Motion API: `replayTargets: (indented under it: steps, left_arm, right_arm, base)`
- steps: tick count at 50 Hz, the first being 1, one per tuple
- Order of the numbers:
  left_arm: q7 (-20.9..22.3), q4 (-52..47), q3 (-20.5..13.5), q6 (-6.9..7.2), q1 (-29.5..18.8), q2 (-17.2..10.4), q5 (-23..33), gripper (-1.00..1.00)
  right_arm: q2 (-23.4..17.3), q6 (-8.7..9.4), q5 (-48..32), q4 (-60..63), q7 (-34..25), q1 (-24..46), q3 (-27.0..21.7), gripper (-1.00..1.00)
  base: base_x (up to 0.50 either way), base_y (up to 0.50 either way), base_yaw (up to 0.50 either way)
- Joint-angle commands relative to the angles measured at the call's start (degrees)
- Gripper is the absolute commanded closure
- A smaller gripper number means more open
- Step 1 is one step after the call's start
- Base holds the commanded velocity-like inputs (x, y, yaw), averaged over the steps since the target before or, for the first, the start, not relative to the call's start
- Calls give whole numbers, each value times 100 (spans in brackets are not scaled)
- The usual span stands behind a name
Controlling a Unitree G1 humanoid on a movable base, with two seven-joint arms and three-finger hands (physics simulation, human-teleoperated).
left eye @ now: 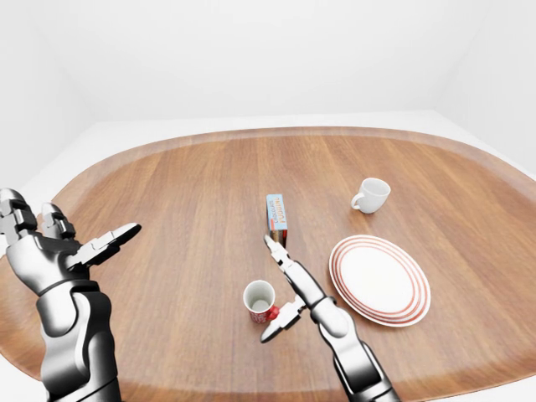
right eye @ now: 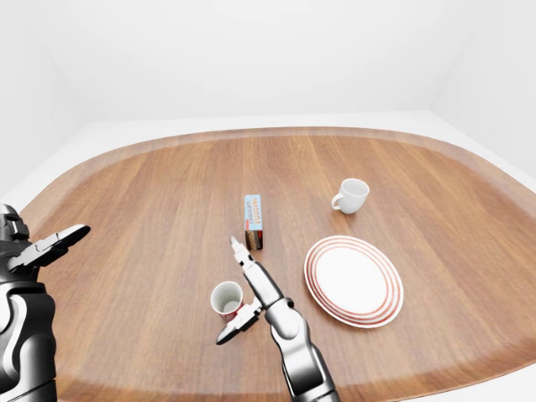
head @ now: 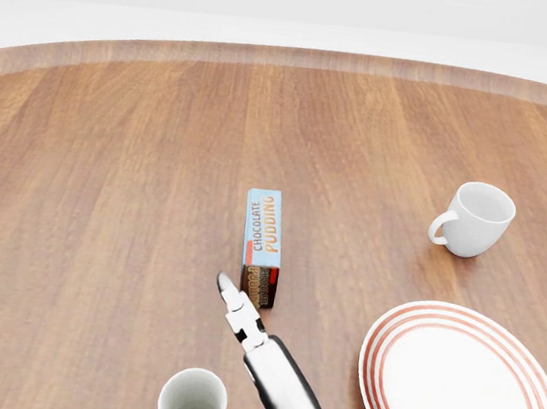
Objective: Pick up the red mug and put it on the plate
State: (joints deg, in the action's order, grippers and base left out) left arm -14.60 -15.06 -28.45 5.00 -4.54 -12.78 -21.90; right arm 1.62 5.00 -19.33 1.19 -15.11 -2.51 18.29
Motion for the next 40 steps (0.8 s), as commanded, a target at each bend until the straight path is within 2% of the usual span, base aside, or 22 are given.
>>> replayTargets:
  steps: [1, 26, 40]
  left_arm:
    - [0, -3, 6, 0, 5, 3, 3, -100]
    - [-2, -24, -3, 0, 8, 5, -4, -100]
    - [-5, -43, 5, 0, 5, 5, -2, -100]
  right_arm:
    - [68, 0, -66, -593, -113, 137, -160, -100]
    - [191, 0, -176, -1441, -154, 371, -319, -100]
    - [306, 0, -240, -2449, -125, 801, -497, -100]
  base:
    - [0, 0, 0]
    - [0, 0, 0]
    - [0, 0, 0]
